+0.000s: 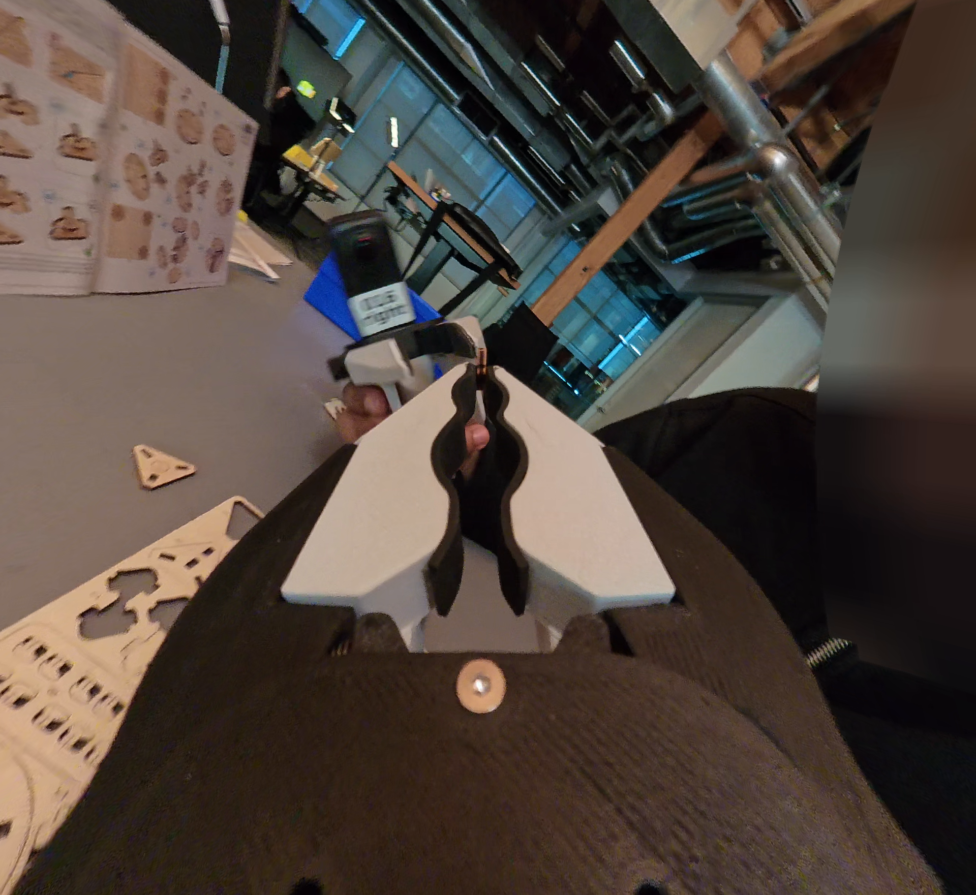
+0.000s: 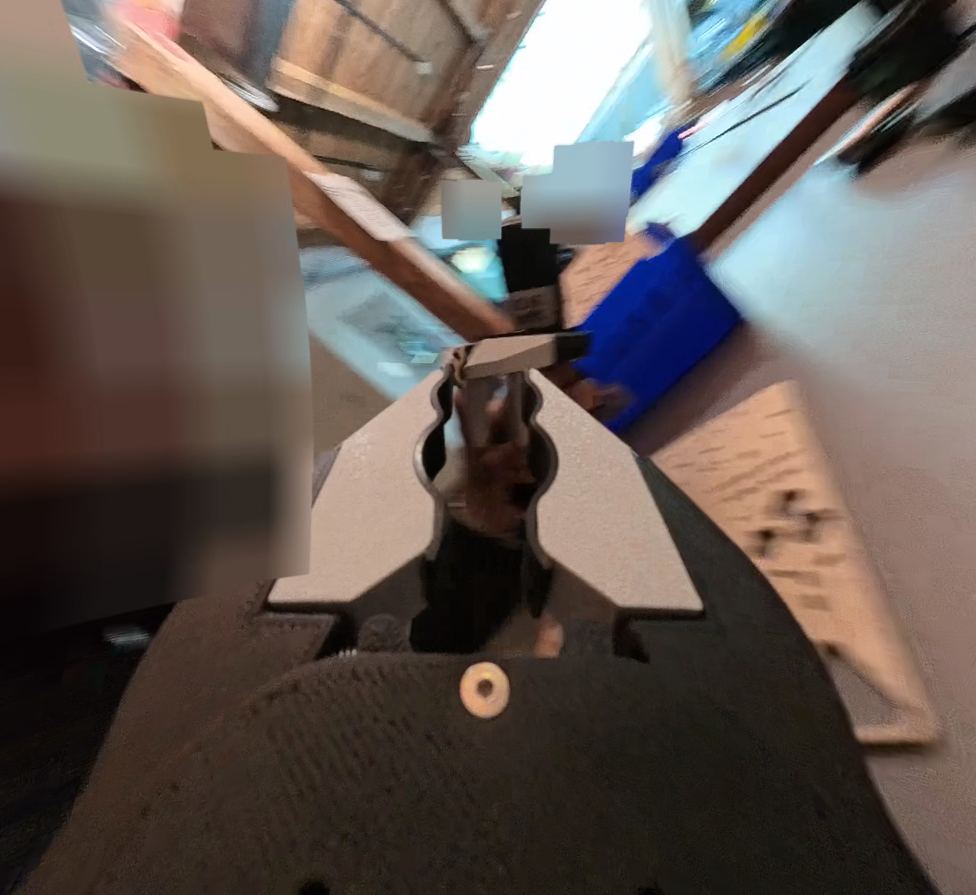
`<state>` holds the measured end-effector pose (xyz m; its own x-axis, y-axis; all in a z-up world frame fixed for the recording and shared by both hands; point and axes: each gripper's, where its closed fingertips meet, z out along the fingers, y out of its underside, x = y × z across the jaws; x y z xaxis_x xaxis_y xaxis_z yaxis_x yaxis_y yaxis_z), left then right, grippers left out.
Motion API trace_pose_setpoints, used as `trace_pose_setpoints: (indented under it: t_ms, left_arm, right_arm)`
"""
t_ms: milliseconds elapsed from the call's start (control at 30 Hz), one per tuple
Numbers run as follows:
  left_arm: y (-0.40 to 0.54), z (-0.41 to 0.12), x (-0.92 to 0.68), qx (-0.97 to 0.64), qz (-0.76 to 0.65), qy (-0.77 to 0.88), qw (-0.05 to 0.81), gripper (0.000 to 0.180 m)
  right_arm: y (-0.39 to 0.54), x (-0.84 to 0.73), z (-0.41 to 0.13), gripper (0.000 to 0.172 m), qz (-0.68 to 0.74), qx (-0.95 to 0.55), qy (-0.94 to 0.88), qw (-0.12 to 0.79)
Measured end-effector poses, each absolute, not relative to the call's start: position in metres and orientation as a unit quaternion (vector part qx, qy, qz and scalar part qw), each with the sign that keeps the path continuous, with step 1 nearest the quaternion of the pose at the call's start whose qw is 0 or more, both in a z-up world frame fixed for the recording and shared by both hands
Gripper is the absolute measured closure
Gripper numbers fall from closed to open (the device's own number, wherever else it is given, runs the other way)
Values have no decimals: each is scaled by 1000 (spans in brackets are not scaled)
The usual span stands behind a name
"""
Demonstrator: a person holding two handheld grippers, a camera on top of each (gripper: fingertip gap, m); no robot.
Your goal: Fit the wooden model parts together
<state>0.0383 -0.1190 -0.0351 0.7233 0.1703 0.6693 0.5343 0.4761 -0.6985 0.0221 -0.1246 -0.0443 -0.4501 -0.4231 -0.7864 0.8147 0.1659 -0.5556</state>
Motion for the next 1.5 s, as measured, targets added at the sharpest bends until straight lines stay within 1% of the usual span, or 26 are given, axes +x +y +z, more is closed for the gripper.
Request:
trace_pose_setpoints:
  t_ms: [33, 133, 167, 200, 233, 267, 300, 333, 367, 433, 533, 633, 767, 933, 967, 1033, 1067, 1133, 1233, 1300, 1367, 1433, 1500]
  left_arm:
    - [-122, -40, 35, -491, -120, -370, 779, 180]
    - [-128, -54, 26, -471, -143, -414, 766, 180]
    - [-129, -57, 25, -466, -153, -422, 762, 180]
    - [-129, -60, 24, -464, -160, -429, 758, 180]
    - [-128, -63, 23, -465, -164, -434, 754, 180]
    - [-127, -66, 24, -470, -169, -438, 748, 180]
    - [-125, -68, 24, -474, -173, -440, 742, 180]
    - [-123, -71, 24, -478, -176, -442, 738, 180]
    - [-122, -73, 24, -482, -178, -444, 734, 180]
    - [-122, -75, 24, -486, -178, -447, 730, 180]
    - [-121, -78, 25, -491, -181, -450, 724, 180]
    - [-114, -84, 28, -503, -200, -451, 710, 180]
    - [-105, -90, 32, -522, -219, -451, 690, 180]
    - [-106, -90, 31, -521, -216, -452, 691, 180]
    - [-109, -90, 28, -516, -206, -458, 694, 180]
    - [-124, -96, 17, -503, -163, -494, 690, 168]
    - [-134, -101, 13, -501, -138, -516, 680, 166]
    - [-151, -123, 5, -517, -79, -572, 632, 169]
    - [-164, -168, 4, -579, -23, -639, 507, 177]
    - [-165, -185, 6, -609, -6, -650, 454, 180]
    - [-164, -193, 6, -621, -2, -655, 430, 180]
    - [-167, -193, 4, -620, 10, -658, 427, 180]
    - [-169, -193, 4, -620, 13, -659, 425, 180]
  right_arm:
    - [-126, 13, -50, 144, -652, 158, 622, 405]
    - [-123, -3, -64, 142, -671, 36, 739, 49]
    - [-121, -4, -65, 144, -657, -18, 751, -64]
    - [-121, 0, -64, 147, -643, -68, 746, -158]
    - [-121, 5, -63, 153, -632, -108, 731, -232]
    - [-122, 11, -61, 158, -629, -136, 710, -287]
    - [-123, 16, -59, 162, -630, -155, 688, -325]
    - [-124, 21, -61, 165, -627, -174, 678, -342]
    - [-125, 24, -67, 164, -617, -188, 684, -340]
    - [-127, 27, -78, 154, -603, -191, 711, -307]
    - [-127, 31, -81, 146, -603, -188, 726, -272]
    - [-126, 34, -85, 147, -595, -197, 734, -262]
    - [-124, 34, -94, 157, -573, -220, 742, -271]
    - [-124, 32, -94, 158, -571, -214, 748, -262]
    - [-125, 29, -94, 158, -571, -206, 749, -265]
    - [-125, 16, -96, 158, -563, -180, 757, -278]
    - [-126, 7, -100, 158, -554, -158, 767, -282]
    - [-129, -5, -116, 158, -528, -109, 801, -259]
    - [-139, -7, -152, 158, -477, -36, 861, -173]
    - [-148, -6, -166, 158, -451, -4, 882, -139]
    - [-155, -4, -173, 158, -432, 23, 895, -114]
    - [-159, -1, -180, 158, -420, 41, 902, -92]
    - [-161, 0, -186, 158, -409, 48, 907, -89]
